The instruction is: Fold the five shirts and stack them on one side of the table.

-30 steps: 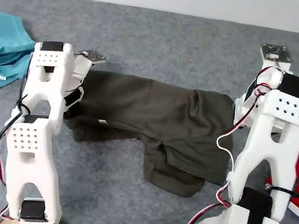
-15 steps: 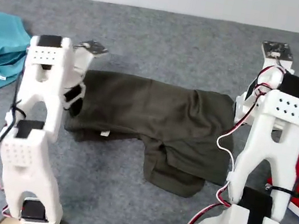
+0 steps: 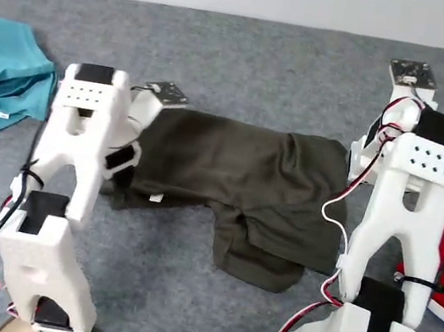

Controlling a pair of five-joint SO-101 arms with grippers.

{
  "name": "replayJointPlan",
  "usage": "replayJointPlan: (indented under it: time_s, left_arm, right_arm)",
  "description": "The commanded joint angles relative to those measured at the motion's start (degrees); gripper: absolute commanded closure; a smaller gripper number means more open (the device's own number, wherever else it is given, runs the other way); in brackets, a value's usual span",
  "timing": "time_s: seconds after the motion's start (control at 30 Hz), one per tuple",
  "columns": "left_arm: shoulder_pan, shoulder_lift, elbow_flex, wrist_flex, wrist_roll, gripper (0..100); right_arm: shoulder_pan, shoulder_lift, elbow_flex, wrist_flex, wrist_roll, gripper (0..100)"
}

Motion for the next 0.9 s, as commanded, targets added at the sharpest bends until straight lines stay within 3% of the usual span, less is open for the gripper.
replayJointPlan:
  time_s: [0.0, 0.33, 0.6, 0.87]
  left_arm:
    - [-2.7, 0.3, 0.0, -0.4, -6.0, 88]
    - [-3.8, 4.1, -0.1, -2.1, -14.7, 88]
    - [-4.5, 7.7, -0.5, -16.4, -14.6, 88]
    - [-3.8, 14.2, -13.3, -16.4, -14.3, 88]
  right_arm:
    - [-0.3, -2.9, -3.7, -0.1, -0.3, 72.5]
    - [-0.3, -2.9, -3.7, -0.5, -0.3, 72.5]
    - [-0.3, -3.5, -3.7, 0.0, -0.3, 72.5]
    - [-0.3, -3.5, -3.7, 0.0, -0.3, 72.5]
